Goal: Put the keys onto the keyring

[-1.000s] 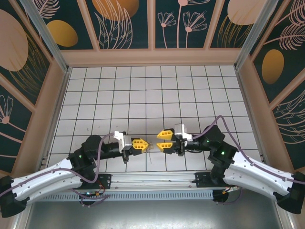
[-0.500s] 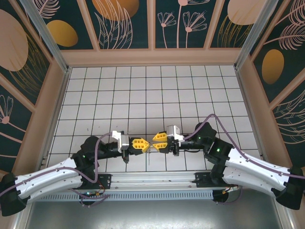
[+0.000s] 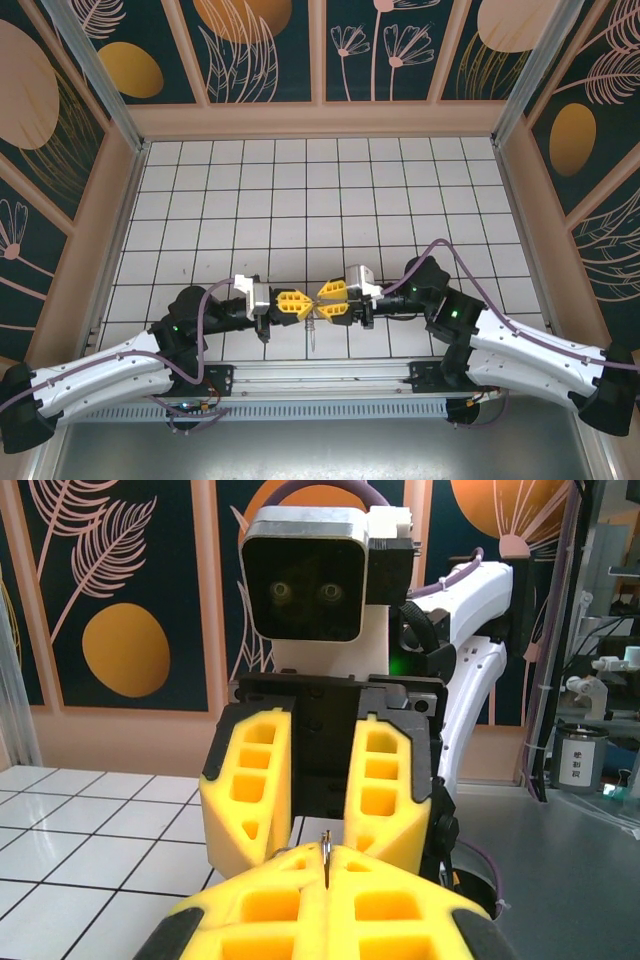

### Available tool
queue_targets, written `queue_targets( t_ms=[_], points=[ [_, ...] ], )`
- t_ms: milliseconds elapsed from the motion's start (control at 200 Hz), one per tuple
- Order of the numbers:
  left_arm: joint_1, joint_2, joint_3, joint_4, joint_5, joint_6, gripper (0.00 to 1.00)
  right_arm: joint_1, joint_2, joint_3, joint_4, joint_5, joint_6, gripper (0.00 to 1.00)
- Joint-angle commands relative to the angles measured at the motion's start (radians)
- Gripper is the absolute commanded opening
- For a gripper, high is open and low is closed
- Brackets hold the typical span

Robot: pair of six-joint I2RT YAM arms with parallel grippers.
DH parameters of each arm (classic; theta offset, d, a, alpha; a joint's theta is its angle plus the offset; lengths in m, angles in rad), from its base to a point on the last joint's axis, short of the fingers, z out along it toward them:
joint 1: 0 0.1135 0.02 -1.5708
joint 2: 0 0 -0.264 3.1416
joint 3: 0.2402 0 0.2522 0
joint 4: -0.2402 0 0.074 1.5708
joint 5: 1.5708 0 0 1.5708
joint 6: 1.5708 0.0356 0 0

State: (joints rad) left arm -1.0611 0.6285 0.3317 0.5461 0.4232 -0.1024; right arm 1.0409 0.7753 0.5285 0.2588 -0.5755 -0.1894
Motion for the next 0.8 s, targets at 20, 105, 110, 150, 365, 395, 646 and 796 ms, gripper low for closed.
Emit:
queue_targets(
  t_ms=[20,105,110,150,365,395,646,796],
  points=[
    [-0.004,-0.007,0.017,0.039,0.008,0.010,0.00,0.016,-0.008,0.039,0.045,-0.010,-0.012,0.29],
    [-0.003,-0.005,0.018,0.036,0.006,0.013,0.00,0.018,-0.007,0.041,0.040,-0.011,-0.011,0.30],
    [-0.003,-0.005,0.018,0.036,0.006,0.013,0.00,0.018,-0.007,0.041,0.038,-0.010,-0.011,0.30],
    [-0.003,-0.007,0.021,0.033,0.006,0.014,0.00,0.020,-0.010,0.041,0.032,0.003,-0.013,0.30],
    [-0.003,-0.012,0.033,0.011,0.012,0.024,0.00,0.021,-0.068,0.040,0.019,0.049,-0.019,0.31],
    [-0.004,-0.011,0.033,0.011,0.014,0.024,0.00,0.021,-0.071,0.041,0.021,0.045,-0.019,0.31],
    [-0.004,-0.006,0.039,0.013,0.026,0.027,0.00,0.022,-0.001,0.058,0.032,0.005,-0.015,0.29],
    [-0.004,-0.012,0.035,0.015,0.023,0.028,0.00,0.024,0.002,0.056,0.037,0.000,-0.007,0.26]
  ],
)
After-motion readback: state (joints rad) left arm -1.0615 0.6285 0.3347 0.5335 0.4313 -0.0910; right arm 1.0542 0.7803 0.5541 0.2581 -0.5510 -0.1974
